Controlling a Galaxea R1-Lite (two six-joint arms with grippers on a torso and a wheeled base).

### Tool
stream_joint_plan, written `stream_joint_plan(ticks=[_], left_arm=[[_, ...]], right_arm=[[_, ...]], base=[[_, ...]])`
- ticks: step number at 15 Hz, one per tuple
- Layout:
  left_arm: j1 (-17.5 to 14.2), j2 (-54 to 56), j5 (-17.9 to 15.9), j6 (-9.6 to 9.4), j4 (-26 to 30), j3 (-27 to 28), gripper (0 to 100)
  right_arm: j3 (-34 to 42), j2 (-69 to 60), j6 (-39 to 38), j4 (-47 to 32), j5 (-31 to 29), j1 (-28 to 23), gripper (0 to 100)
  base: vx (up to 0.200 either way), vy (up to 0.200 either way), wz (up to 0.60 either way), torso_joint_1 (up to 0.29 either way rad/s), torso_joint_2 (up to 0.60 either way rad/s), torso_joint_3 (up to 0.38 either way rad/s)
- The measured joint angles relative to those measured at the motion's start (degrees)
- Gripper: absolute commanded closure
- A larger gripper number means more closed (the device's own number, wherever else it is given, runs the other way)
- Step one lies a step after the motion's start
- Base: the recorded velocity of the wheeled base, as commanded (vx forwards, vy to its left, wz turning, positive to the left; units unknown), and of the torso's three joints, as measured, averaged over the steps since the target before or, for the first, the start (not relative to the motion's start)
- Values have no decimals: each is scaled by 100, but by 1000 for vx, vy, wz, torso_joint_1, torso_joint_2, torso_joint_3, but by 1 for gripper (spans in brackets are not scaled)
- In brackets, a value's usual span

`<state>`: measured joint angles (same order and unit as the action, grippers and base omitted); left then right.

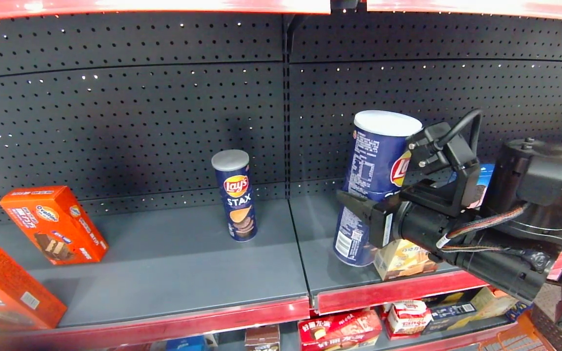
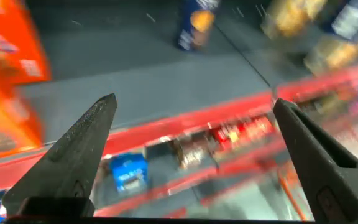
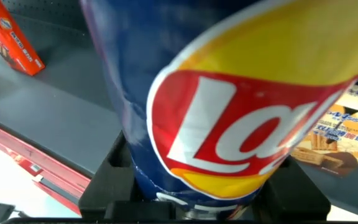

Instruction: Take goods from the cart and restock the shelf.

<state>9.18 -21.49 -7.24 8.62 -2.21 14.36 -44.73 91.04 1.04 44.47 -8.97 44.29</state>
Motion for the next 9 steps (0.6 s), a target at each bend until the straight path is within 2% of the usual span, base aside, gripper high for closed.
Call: stream_joint_plan(ticks=[1,3,6,9], left_arm=[[148,-411,-124,-96,-35,62,0],[258,-1025,-250,-162,-382,138,0],[300,-2046,-469,-158,-1360,184,0],[297,-3518,-589,-167,-2815,280,0]], right_arm=[[13,28,0,-2,9,4,100],[52,72,-6,4,20,26,100],[162,28,-9,6,11,37,100],[212,-48,-9,-11,0,17,100]], base=[[0,0,0,0,0,0],[0,0,0,0,0,0],[0,0,0,0,0,0],[0,0,0,0,0,0]])
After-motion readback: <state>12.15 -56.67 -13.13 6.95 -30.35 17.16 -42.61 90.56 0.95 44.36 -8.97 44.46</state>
